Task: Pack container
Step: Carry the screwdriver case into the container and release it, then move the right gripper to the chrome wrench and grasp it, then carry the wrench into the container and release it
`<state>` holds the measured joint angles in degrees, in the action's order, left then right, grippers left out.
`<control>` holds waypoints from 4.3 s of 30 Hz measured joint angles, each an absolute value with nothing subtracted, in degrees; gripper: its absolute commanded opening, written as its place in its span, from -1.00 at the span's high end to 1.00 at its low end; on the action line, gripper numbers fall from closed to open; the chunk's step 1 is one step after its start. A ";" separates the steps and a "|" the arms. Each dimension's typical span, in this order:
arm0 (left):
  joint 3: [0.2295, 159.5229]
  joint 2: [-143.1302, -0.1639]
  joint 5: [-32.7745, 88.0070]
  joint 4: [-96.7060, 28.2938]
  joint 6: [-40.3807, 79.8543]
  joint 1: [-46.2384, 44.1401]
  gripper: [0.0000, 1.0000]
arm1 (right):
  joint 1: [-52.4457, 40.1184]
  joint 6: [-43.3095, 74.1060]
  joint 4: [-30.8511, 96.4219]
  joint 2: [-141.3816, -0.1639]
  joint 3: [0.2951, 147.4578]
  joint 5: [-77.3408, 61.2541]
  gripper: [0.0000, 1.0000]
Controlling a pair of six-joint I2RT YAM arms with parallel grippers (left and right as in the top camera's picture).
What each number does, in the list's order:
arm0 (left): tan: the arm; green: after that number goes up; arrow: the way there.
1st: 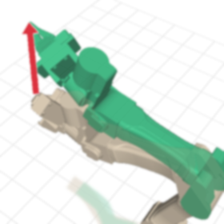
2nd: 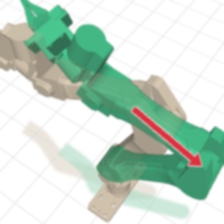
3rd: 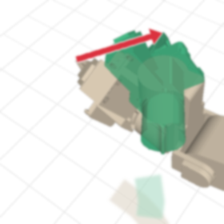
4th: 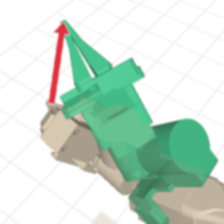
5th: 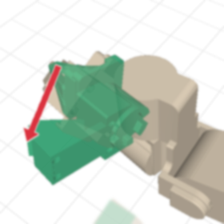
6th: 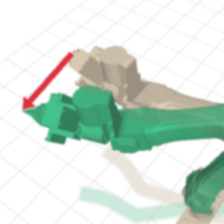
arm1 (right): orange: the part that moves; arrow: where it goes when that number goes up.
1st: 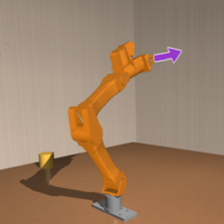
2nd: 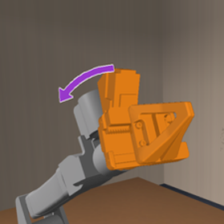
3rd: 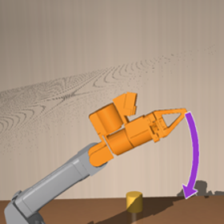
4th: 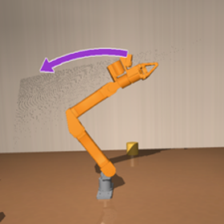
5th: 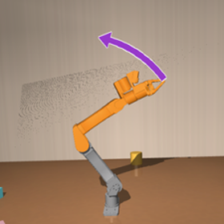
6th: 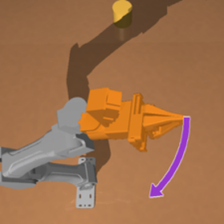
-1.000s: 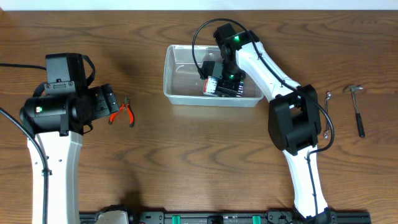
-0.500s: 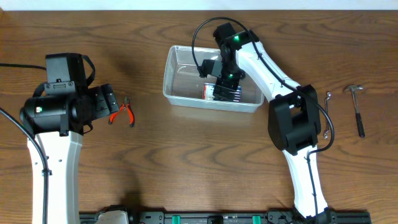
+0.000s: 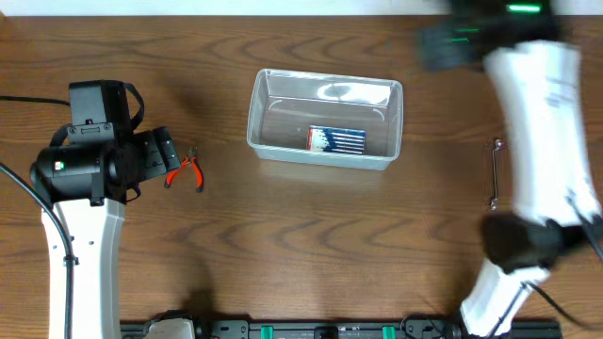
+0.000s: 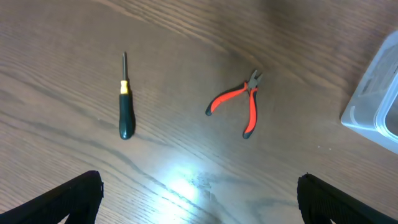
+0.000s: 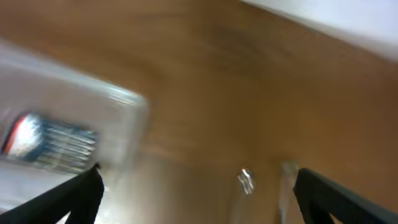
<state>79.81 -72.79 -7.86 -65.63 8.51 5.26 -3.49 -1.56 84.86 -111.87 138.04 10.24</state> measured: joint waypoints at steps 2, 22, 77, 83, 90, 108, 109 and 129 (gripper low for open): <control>79.81 -72.79 -7.88 -65.63 8.51 5.26 -0.96 | 3.03 3.01 87.92 -108.88 138.65 11.55 -0.98; 79.81 -72.79 -7.88 -65.69 8.51 5.26 -0.96 | 17.12 1.52 75.64 -110.04 105.43 5.10 -0.98; 79.81 -72.79 -7.88 -66.11 8.51 5.26 -0.96 | 17.12 -4.86 36.16 -109.10 65.49 -1.13 0.16; 79.81 -72.79 -7.88 -66.15 8.49 5.26 -0.96 | 17.12 -4.32 36.18 -109.10 65.49 -1.17 0.31; 79.81 -72.79 -7.88 -66.15 8.51 5.26 -0.96 | 17.12 -4.32 36.16 -109.10 65.49 -1.19 0.35; 79.81 -72.79 -7.88 -66.15 8.49 5.26 -0.96 | 17.12 -3.97 36.18 -109.03 65.49 -1.74 0.97; 79.81 -72.79 -7.88 -66.15 8.49 5.26 -0.96 | 17.12 -3.97 36.18 -109.03 65.49 -1.74 0.97; 79.81 -72.79 -7.86 -66.15 7.84 5.26 -0.96 | 10.85 -7.53 48.47 -107.66 82.74 -4.10 0.97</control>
